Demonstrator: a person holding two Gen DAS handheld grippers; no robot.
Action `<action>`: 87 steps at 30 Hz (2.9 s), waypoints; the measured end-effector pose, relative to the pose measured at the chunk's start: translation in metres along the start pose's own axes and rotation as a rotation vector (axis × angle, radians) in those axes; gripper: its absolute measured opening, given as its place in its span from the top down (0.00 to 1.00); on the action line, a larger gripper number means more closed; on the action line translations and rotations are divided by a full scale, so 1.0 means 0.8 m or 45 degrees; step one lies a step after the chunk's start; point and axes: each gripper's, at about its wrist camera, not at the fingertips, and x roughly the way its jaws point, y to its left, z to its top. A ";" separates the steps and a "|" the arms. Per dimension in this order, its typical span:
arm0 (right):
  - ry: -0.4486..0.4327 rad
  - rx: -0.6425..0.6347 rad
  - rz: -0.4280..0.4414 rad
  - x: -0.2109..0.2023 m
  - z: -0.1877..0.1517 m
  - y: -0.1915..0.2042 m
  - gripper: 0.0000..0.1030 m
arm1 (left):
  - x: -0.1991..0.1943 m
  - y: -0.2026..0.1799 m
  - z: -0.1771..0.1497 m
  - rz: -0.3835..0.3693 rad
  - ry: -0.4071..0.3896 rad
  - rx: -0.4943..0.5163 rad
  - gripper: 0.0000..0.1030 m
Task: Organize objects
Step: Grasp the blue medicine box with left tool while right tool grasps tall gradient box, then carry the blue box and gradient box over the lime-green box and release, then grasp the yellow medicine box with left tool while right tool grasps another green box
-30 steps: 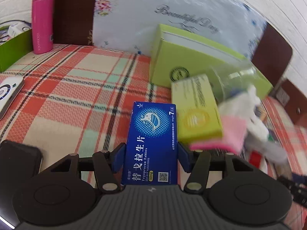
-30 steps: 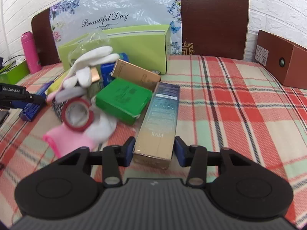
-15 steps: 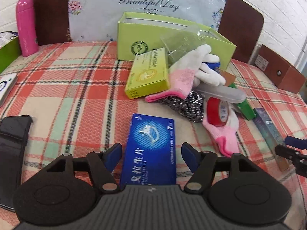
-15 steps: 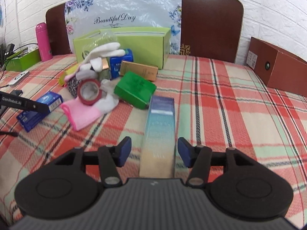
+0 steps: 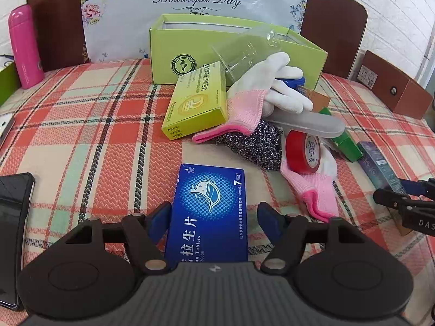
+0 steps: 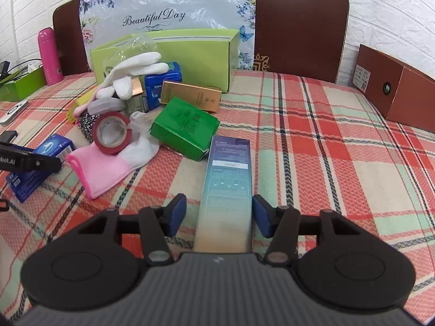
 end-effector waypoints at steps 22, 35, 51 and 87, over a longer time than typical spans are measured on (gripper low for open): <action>-0.297 0.081 0.152 -0.066 0.094 -0.019 0.63 | -0.090 0.002 0.124 -0.216 -0.360 0.048 0.43; -0.463 -0.074 0.218 0.027 0.263 0.004 0.63 | 0.000 0.004 0.277 -0.128 -0.468 -0.015 0.43; -0.244 -0.234 0.259 0.208 0.294 0.022 0.63 | 0.132 0.032 0.297 -0.079 -0.316 -0.015 0.41; -0.211 0.153 0.177 0.009 0.047 -0.003 0.08 | 0.015 0.031 0.084 0.005 -0.209 -0.293 0.17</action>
